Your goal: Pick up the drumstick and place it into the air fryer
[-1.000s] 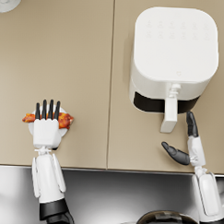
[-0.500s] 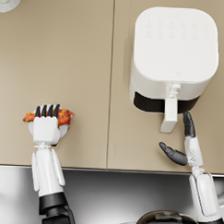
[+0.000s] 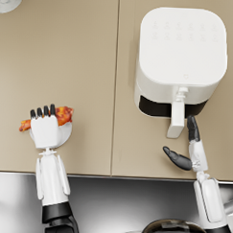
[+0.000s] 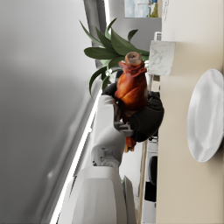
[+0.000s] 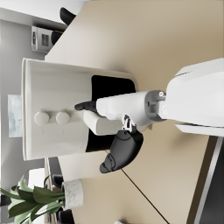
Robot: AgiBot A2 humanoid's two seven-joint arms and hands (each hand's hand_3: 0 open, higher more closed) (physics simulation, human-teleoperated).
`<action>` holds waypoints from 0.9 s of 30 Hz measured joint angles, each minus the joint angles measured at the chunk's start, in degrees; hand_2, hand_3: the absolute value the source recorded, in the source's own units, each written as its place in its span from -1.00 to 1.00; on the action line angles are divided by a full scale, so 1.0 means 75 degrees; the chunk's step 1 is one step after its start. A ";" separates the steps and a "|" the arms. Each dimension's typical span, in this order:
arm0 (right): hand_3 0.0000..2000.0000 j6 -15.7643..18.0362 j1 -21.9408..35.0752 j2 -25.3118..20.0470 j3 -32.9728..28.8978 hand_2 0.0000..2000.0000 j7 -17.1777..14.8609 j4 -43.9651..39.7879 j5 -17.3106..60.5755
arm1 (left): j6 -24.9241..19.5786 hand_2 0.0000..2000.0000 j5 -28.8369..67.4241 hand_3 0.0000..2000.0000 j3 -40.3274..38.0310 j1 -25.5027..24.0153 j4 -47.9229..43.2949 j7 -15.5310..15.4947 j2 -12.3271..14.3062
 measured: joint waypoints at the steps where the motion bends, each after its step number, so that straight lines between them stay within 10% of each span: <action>1: -1.00 0.0000 0.0030 -0.0024 0.0026 -1.00 0.0000 -0.0132 0.0000 | 0.0023 1.00 -0.0001 1.00 -0.0018 -0.0053 -0.0375 0.0057 0.0014; 19: -1.00 -0.0657 0.0951 -0.0386 0.0661 -1.00 0.0012 -0.2406 0.0040 | -0.0142 1.00 -0.0010 1.00 0.0186 -0.0202 -0.3082 0.0203 0.0122; 20: -0.67 -0.0616 0.0994 -0.0350 0.0695 0.36 0.0012 -0.2449 0.0049 | -0.0145 1.00 -0.0010 1.00 0.0216 -0.0211 -0.3110 0.0203 0.0128; 21: -0.35 -0.0847 0.1031 -0.0330 0.0752 1.00 0.0008 -0.2468 0.0049 | -0.0147 1.00 -0.0010 1.00 0.0241 -0.0220 -0.3144 0.0204 0.0135; 25: 0.96 -0.1530 0.1031 -0.0260 0.1007 1.00 -0.0030 -0.2303 0.0036 | -0.0140 1.00 -0.0010 1.00 0.0339 -0.0262 -0.3233 0.0206 0.0159; 27: 1.00 -0.1118 0.0893 -0.0077 0.1038 1.00 -0.0043 -0.2087 0.0037 | -0.0140 1.00 -0.0011 1.00 0.0402 -0.0336 -0.3314 0.0207 0.0170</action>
